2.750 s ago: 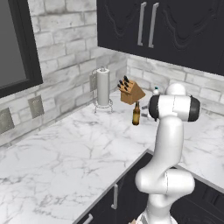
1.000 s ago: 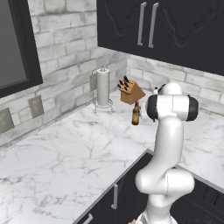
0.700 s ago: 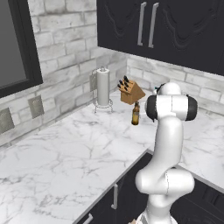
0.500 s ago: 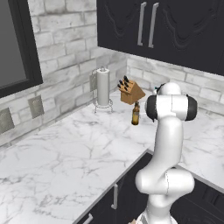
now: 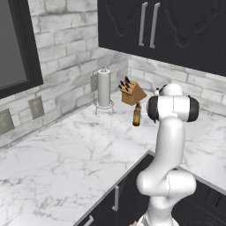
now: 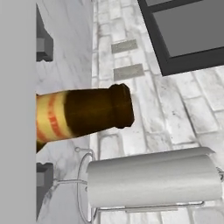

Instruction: Place the drinks on the dining counter in a tight cluster.

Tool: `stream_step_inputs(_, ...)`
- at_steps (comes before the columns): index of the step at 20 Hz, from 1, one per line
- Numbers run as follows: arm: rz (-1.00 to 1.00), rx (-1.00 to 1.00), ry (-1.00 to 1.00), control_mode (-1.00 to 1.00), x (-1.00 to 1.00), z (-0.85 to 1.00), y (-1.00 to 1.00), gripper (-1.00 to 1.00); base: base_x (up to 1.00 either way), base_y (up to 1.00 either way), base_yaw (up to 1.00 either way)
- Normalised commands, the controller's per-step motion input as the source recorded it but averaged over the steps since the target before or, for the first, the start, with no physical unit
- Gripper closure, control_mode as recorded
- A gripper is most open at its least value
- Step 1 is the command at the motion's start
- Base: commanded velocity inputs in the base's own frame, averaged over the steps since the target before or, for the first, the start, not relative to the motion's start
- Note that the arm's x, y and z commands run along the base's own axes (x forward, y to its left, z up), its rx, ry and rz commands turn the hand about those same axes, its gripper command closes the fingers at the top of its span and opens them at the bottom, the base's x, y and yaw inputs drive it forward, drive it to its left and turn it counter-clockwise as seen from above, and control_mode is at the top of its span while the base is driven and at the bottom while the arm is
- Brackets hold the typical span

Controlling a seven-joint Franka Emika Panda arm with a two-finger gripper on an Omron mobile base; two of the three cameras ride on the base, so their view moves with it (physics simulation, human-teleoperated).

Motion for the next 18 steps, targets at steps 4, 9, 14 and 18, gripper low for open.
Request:
stream_step_inputs(4, 0.0, 0.04, 0.0, -1.0, 0.0, 0.06, 0.0, 1.0, 0.0, 0.0, 0.0)
stream_step_inputs(9, 0.0, 0.05, 0.0, -1.0, 0.0, 0.06, 0.0, 1.0, 0.0, 0.0, 0.0)
stream_step_inputs(14, 0.0, 0.03, 0.0, -1.0, -0.18, 0.4, 0.0, 1.0, 0.0, 0.0, 0.0)
stream_step_inputs(18, 0.0, 0.03, -0.06, -1.0, -0.55, 0.73, 0.0, 1.0, 0.0, 0.0, 0.0)
